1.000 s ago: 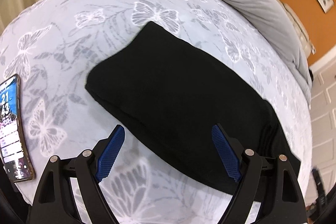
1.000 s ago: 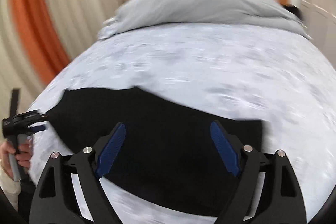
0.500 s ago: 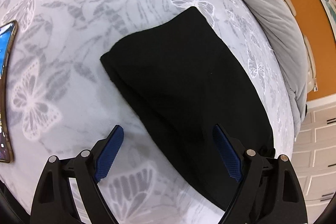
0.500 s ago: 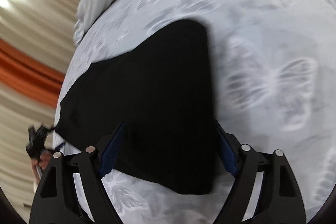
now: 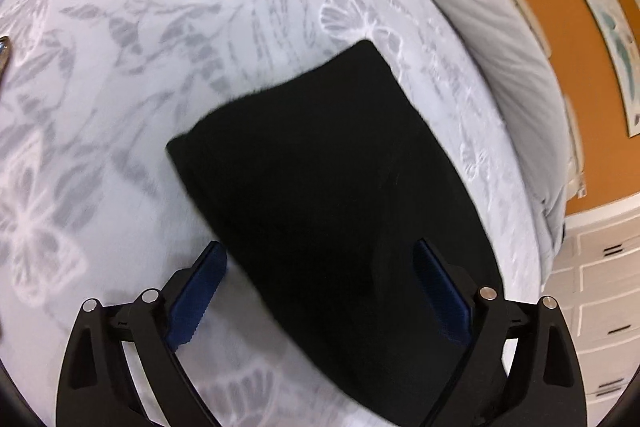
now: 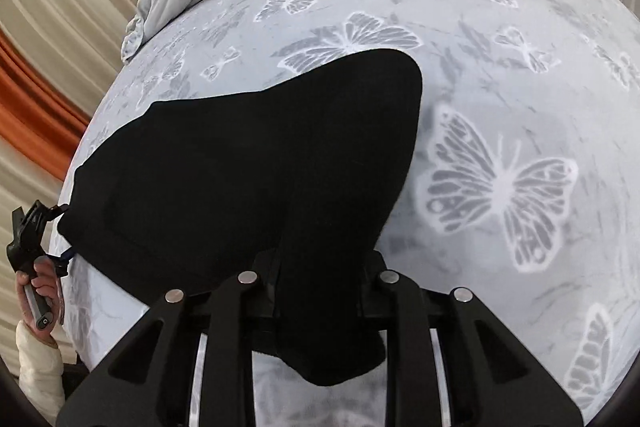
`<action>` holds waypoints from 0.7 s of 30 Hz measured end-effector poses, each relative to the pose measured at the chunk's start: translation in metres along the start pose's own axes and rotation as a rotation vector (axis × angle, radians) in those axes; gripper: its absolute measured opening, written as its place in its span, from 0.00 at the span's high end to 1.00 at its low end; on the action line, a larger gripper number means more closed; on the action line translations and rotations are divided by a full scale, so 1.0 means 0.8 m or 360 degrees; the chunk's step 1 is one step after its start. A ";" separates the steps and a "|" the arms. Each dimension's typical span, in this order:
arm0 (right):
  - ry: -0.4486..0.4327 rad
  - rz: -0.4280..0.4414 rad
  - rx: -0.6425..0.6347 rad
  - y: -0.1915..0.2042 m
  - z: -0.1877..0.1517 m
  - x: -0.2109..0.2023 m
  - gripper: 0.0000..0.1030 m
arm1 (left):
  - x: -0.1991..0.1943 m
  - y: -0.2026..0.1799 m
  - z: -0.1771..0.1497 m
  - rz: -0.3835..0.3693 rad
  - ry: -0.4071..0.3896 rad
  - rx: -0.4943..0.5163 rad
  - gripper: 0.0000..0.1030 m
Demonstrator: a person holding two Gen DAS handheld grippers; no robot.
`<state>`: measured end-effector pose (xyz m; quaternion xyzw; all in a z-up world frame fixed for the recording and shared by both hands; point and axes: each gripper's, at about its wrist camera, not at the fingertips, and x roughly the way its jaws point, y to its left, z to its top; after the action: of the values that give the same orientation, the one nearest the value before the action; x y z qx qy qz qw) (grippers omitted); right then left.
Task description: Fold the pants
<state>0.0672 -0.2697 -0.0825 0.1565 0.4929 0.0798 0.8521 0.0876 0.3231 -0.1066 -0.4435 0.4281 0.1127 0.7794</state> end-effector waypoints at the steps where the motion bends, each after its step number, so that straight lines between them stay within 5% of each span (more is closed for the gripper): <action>1: -0.0006 0.0007 0.0001 0.001 0.001 0.000 0.78 | 0.000 0.003 0.001 -0.0028 -0.0034 -0.0019 0.14; 3: -0.0013 0.0033 0.0023 -0.003 0.002 -0.004 0.79 | -0.001 0.002 0.004 -0.0004 -0.0078 0.0001 0.36; 4: -0.0023 0.0035 0.0022 -0.002 0.002 -0.007 0.80 | -0.001 0.001 0.005 0.0042 -0.0096 0.0024 0.66; 5: -0.0052 0.0039 0.0006 0.002 0.004 -0.016 0.81 | -0.002 0.003 0.007 0.0021 -0.0075 0.0016 0.82; 7: -0.0125 0.0070 -0.0039 0.006 0.007 -0.045 0.82 | -0.014 0.002 0.006 -0.0086 -0.0052 -0.0040 0.85; 10: -0.0179 0.0112 -0.0080 0.003 0.005 -0.089 0.82 | -0.041 -0.022 -0.007 -0.0136 -0.0061 0.0100 0.85; 13: -0.0223 0.0015 -0.0023 -0.036 -0.001 -0.120 0.81 | -0.037 -0.036 -0.038 -0.0149 0.0098 0.0242 0.84; 16: -0.0083 -0.0156 0.0054 -0.097 -0.011 -0.102 0.70 | 0.001 -0.032 -0.078 -0.0058 0.0297 0.0283 0.79; 18: 0.0097 -0.0262 0.0159 -0.129 -0.021 -0.070 0.57 | 0.002 -0.034 -0.090 -0.0007 0.0203 0.0328 0.73; 20: -0.0029 -0.0343 0.0134 -0.117 -0.018 -0.091 0.57 | -0.002 -0.046 -0.094 0.0034 0.0163 0.0402 0.66; 21: -0.0218 -0.0484 -0.0023 -0.086 -0.014 -0.119 0.55 | -0.001 -0.048 -0.093 0.0029 0.0164 0.0402 0.64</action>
<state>0.0085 -0.3597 -0.0339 0.0789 0.4511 -0.0574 0.8871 0.0661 0.2429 -0.1008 -0.3431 0.4823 0.0421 0.8049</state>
